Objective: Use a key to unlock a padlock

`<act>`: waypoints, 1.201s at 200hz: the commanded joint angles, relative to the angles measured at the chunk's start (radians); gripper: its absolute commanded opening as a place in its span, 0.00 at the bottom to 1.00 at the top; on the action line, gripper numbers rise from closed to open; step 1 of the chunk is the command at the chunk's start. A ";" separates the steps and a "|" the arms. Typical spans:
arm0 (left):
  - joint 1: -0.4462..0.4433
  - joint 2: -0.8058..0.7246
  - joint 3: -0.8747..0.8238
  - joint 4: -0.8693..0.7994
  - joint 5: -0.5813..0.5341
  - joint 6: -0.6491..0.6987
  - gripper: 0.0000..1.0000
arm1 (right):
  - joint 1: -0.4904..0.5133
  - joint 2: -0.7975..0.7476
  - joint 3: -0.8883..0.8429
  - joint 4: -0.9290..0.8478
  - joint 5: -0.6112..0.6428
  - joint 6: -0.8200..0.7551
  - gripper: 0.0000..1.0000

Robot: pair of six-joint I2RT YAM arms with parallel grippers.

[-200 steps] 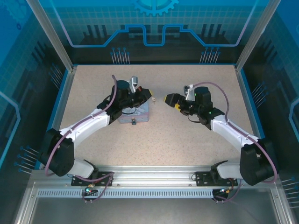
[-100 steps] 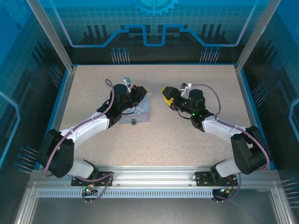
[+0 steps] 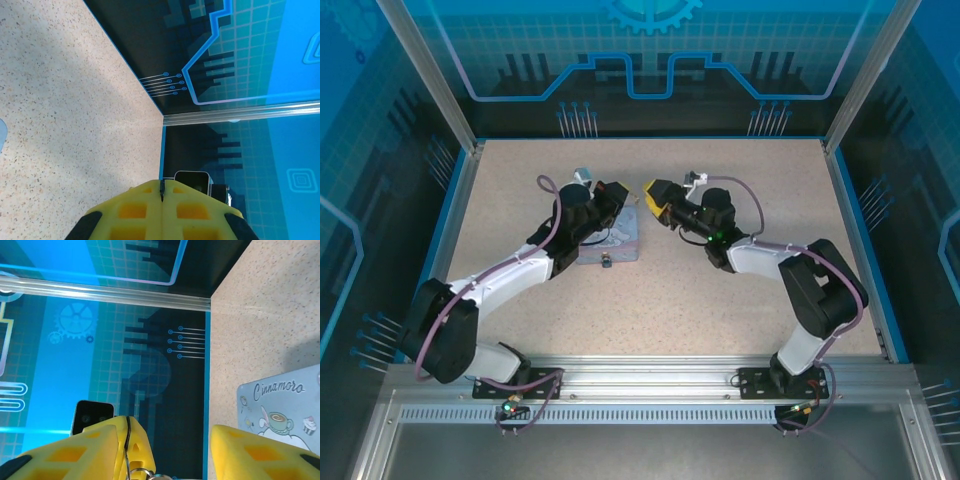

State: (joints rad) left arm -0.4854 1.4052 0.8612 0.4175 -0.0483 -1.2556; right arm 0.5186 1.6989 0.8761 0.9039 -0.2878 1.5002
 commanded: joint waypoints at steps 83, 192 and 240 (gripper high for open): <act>-0.013 -0.029 0.003 0.032 -0.041 -0.002 0.00 | 0.041 0.019 0.046 0.067 -0.017 0.010 0.47; -0.016 -0.029 0.011 0.018 -0.056 0.008 0.00 | 0.046 -0.006 -0.033 0.080 -0.044 -0.004 0.35; -0.018 -0.028 0.011 0.018 -0.056 0.010 0.00 | 0.054 0.003 -0.019 0.086 -0.059 -0.009 0.32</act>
State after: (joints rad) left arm -0.4984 1.4029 0.8612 0.4164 -0.0830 -1.2575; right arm 0.5514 1.7077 0.8478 0.9592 -0.3260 1.5105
